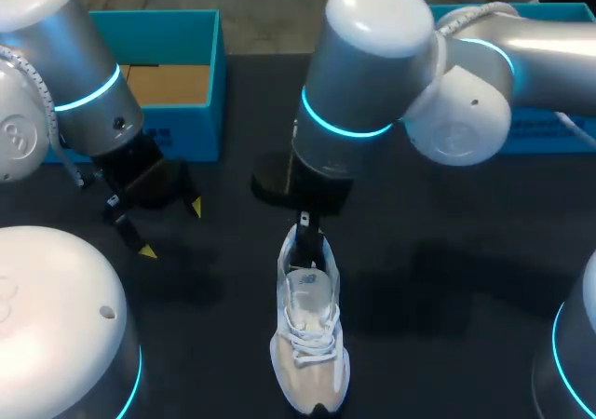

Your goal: Take the shoe out of the shoebox, open the shoe tongue, remove and reinsert the insole, then place the shoe into the shoebox

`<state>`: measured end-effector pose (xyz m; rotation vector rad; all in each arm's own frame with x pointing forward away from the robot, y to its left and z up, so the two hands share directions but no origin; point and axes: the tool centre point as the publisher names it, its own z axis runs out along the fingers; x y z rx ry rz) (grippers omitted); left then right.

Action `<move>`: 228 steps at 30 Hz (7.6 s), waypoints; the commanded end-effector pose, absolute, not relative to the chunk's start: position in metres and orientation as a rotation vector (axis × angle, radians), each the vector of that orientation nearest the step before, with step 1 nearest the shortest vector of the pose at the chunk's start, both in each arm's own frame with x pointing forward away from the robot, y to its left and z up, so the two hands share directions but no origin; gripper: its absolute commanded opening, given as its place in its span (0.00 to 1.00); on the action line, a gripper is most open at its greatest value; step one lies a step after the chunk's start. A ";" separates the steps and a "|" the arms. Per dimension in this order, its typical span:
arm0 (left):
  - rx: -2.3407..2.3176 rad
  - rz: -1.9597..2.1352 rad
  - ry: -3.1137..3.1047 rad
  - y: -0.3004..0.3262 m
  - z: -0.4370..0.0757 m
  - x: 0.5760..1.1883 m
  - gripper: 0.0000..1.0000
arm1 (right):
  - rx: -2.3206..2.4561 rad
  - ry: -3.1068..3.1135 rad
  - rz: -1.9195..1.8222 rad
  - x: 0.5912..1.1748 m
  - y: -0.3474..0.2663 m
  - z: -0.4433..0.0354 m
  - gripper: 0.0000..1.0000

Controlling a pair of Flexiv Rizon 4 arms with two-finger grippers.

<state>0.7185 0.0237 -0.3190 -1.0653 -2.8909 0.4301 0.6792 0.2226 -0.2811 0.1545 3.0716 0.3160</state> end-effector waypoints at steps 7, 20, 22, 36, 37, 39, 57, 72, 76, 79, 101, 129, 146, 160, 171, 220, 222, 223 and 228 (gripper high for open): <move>-1.065 0.426 -2.891 0.024 -0.319 0.718 1.00 | 0.117 3.027 0.258 0.702 0.237 -0.312 1.00; -1.065 0.426 -2.891 0.024 -0.319 0.718 1.00 | 0.064 3.024 0.203 0.732 0.232 -0.340 1.00; -1.065 0.426 -2.891 0.024 -0.319 0.718 1.00 | 0.041 3.025 0.197 0.735 0.230 -0.344 1.00; -1.065 0.426 -2.891 0.024 -0.319 0.718 1.00 | 0.027 3.053 0.154 0.752 0.215 -0.366 1.00; -1.065 0.426 -2.891 0.024 -0.319 0.718 1.00 | 0.026 3.055 0.151 0.753 0.215 -0.367 0.99; -1.065 0.426 -2.891 0.024 -0.319 0.718 1.00 | 0.024 3.060 0.144 0.754 0.216 -0.369 0.96; -1.065 0.426 -2.891 0.024 -0.319 0.718 1.00 | 0.009 3.070 0.136 0.746 0.221 -0.378 0.00; -1.065 0.426 -2.891 0.024 -0.319 0.718 1.00 | 0.014 2.961 0.075 0.757 0.188 -0.318 0.00; -1.065 0.426 -2.891 0.024 -0.319 0.718 1.00 | 0.015 2.914 0.016 0.770 0.176 -0.290 0.00; -1.065 0.426 -2.891 0.024 -0.319 0.718 1.00 | -0.035 2.884 0.022 0.779 0.169 -0.267 0.00; -1.017 0.417 -2.921 0.027 -0.315 0.719 1.00 | -0.088 2.896 0.012 0.792 0.160 -0.248 0.00; 0.625 0.270 -2.959 0.098 -0.253 0.750 1.00 | 0.293 2.866 -0.141 0.887 0.060 -0.196 0.00; 1.170 0.101 -2.879 0.146 -0.218 0.757 1.00 | 0.154 2.788 -0.134 0.941 0.023 -0.158 0.00; 1.241 -0.002 -2.923 0.156 -0.211 0.762 1.00 | 0.040 2.801 -0.072 0.948 0.022 -0.157 0.00; 1.728 -0.030 -2.477 0.198 -0.199 0.800 1.00 | -0.011 2.719 -0.159 1.013 -0.021 -0.127 0.00; 2.146 -0.115 -2.290 0.285 -0.161 0.879 1.00 | -0.333 2.675 -0.172 1.114 -0.043 -0.109 0.00; 2.144 -0.112 -2.274 0.288 -0.162 0.887 1.00 | -0.333 2.675 -0.172 1.114 -0.043 -0.109 0.00; 2.150 -0.107 -2.269 0.290 -0.163 0.891 1.00 | -0.333 2.675 -0.172 1.114 -0.043 -0.109 0.00; 2.150 -0.107 -2.269 0.290 -0.163 0.891 1.00 | -0.333 2.675 -0.172 1.114 -0.043 -0.109 0.00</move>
